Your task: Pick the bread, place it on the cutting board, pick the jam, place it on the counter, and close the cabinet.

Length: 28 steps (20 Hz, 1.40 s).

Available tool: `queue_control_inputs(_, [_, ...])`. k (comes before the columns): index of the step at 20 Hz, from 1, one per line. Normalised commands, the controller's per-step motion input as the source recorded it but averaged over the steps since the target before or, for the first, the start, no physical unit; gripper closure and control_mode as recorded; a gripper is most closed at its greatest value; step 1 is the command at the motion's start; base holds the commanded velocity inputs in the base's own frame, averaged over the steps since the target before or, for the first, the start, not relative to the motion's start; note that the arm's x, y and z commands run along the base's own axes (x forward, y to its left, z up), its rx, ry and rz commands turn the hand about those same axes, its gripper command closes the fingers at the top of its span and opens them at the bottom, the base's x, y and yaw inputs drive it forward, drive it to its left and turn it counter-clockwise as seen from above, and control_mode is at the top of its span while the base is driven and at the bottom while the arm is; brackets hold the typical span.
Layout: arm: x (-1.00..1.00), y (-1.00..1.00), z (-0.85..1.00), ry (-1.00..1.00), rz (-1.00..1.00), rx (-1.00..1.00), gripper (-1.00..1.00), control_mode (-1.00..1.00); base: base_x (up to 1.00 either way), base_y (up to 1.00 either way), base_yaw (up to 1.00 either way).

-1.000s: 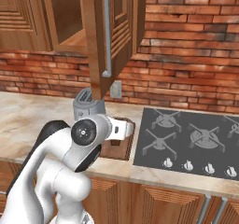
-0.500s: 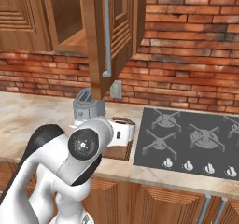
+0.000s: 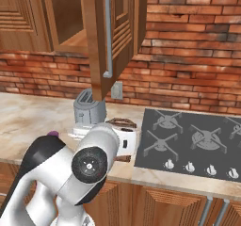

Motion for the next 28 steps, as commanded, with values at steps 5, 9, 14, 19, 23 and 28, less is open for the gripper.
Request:
queue_control_inputs(5, [0.0,-0.39,0.14,-0.08,0.0,0.0,-1.0,-1.0,0.0,0.0,0.0])
queue_control_inputs(9, [0.0,-0.44,0.13,-0.05,0.03,0.0,-1.0,-1.0,0.0,0.0,0.0])
queue_control_inputs(14, [0.01,-0.39,0.19,-0.04,0.05,0.03,-1.0,-1.0,0.0,0.0,0.0])
queue_control_inputs(19, [0.1,-0.29,0.28,-0.01,0.06,0.05,-1.0,-1.0,0.0,0.0,0.0])
queue_control_inputs(23, [0.02,-0.21,0.34,-0.04,0.08,0.06,-1.0,-1.0,0.0,0.0,0.0])
queue_control_inputs(28, [0.0,-0.18,0.33,-0.12,0.09,0.04,-1.0,-1.0,0.0,0.0,0.0])
